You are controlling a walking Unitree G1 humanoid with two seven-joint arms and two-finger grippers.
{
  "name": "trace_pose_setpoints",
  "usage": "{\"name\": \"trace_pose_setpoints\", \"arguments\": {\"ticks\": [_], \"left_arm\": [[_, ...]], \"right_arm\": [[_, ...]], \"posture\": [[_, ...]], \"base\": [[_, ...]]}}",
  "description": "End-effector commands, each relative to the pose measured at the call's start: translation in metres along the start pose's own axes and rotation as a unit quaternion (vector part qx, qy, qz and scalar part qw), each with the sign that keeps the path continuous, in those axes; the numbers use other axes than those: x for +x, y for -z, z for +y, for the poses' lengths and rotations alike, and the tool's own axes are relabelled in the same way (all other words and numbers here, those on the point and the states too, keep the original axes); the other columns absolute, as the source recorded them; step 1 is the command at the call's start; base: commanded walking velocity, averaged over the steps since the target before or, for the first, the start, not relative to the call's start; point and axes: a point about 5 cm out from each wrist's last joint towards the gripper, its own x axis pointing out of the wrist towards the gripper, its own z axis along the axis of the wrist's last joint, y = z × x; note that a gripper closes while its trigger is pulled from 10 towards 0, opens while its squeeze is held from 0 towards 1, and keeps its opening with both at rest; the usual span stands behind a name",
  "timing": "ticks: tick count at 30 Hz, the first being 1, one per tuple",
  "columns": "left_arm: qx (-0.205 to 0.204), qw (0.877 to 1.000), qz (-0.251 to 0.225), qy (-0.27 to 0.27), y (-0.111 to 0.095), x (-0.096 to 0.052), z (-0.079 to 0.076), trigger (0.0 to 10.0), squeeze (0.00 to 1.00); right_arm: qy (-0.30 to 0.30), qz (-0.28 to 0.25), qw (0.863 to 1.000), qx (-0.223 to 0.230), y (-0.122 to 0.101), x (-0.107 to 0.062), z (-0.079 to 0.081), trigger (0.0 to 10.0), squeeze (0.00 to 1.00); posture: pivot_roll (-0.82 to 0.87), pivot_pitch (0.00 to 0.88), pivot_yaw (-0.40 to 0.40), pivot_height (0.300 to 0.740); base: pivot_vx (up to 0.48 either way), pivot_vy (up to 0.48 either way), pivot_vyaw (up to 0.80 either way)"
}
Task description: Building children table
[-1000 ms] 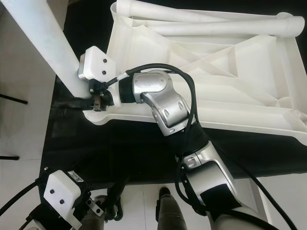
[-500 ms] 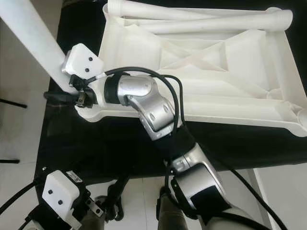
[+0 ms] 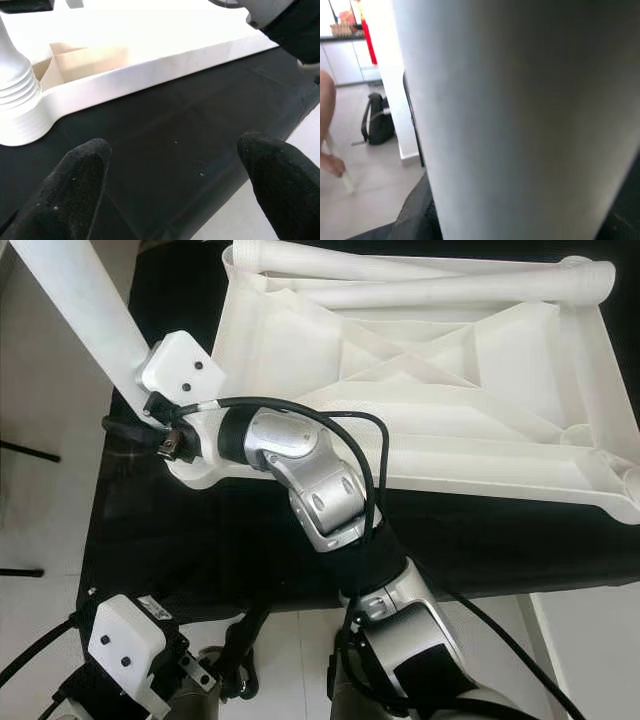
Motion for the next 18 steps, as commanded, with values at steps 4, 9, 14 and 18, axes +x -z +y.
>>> {"name": "trace_pose_setpoints", "arguments": {"ticks": [4,9,14,18], "left_arm": [[-0.005,1.000,0.010,0.000,0.003,-0.001,-0.002,10.0,0.00],[-0.004,1.000,0.009,0.000,0.003,0.000,-0.002,10.0,0.00],[-0.003,1.000,0.009,-0.002,0.003,0.000,-0.001,10.0,0.00],[-0.003,1.000,0.008,-0.003,0.003,0.000,-0.001,10.0,0.00]], "right_arm": [[-0.123,0.009,0.991,0.045,0.024,-0.015,0.008,10.0,0.00],[-0.231,0.003,0.973,-0.002,0.016,-0.030,0.005,10.0,0.00],[-0.253,0.031,0.966,-0.039,0.019,-0.031,0.004,10.0,0.00],[-0.278,0.019,0.959,-0.039,0.015,-0.031,0.005,10.0,0.00]], "posture": [[-0.02,0.477,-0.007,0.740],[-0.02,0.474,-0.011,0.740],[-0.02,0.475,-0.013,0.740],[-0.02,0.476,-0.013,0.740]], "base": [[0.000,0.000,0.00],[0.000,0.000,0.00],[0.000,0.000,0.00],[0.000,0.000,0.00]]}}
